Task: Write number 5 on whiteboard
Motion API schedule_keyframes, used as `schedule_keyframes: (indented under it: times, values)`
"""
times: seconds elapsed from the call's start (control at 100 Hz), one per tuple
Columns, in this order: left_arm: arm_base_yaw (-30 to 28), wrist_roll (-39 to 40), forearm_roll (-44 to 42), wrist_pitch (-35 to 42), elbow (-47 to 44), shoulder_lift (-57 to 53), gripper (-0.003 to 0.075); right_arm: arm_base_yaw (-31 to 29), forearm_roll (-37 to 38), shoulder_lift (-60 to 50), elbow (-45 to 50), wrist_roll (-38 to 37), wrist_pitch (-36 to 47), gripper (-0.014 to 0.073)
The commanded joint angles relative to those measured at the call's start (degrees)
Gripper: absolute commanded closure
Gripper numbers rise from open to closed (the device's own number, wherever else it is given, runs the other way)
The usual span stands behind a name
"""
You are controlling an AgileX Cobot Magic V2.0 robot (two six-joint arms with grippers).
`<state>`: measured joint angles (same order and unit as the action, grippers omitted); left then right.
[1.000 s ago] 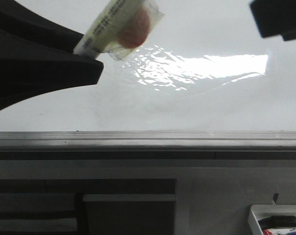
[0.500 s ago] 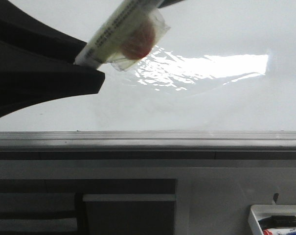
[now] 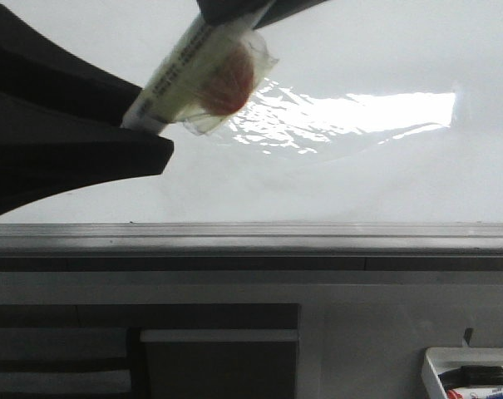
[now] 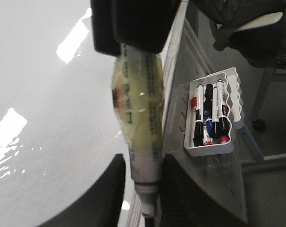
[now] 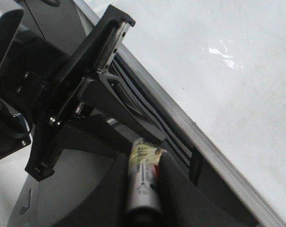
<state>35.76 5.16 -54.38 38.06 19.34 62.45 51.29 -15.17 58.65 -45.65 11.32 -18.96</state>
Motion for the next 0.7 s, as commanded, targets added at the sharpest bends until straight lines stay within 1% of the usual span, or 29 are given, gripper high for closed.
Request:
schedule_keyframes:
  times: [0.0,0.02,0.04,0.1,0.2,0.27,0.34,0.43,0.49,0.69]
  values:
    - [0.2,0.7,2.9,5.0,1.6,-0.7,0.0407,0.2,-0.8,-0.3,-2.1,0.6,3.1,0.0654]
    - [0.2,1.8,3.0,5.0,1.6,-0.8,0.0363,0.2,-0.8,-0.3,-2.1,0.6,3.1,0.0654]
    - [0.2,2.5,3.1,5.0,1.6,-1.1,0.0337,0.2,-0.8,-0.3,-2.1,0.6,3.1,0.0654]
    - [0.2,7.0,3.4,5.0,1.6,-2.5,0.0305,0.2,-0.8,-0.3,-2.1,0.6,2.9,0.0654]
    - [0.0,13.1,3.4,4.0,1.3,-6.2,0.0316,-1.0,-0.8,-0.3,-2.1,-0.5,2.9,0.0654]
    - [-0.1,15.4,4.9,2.3,1.3,-9.1,0.0321,-2.8,-0.8,-0.3,-2.2,-0.5,2.9,0.0654]
    - [-0.1,15.7,9.9,-2.2,1.2,-12.8,0.033,-5.0,-0.8,-0.3,-2.5,-0.5,2.9,0.0654]
    - [-0.1,15.6,17.4,-10.7,1.2,-17.6,0.0351,-7.8,-0.9,0.1,-4.3,-0.5,1.7,0.0654]
    - [-0.1,15.5,19.6,-13.5,1.2,-19.8,0.0356,-9.2,-0.9,1.2,-6.6,-0.5,0.3,0.0654]
    - [-0.1,15.5,22.6,-13.6,1.2,-21.2,0.0356,-13.9,-0.5,8.4,-15.5,0.9,-3.3,0.0654]
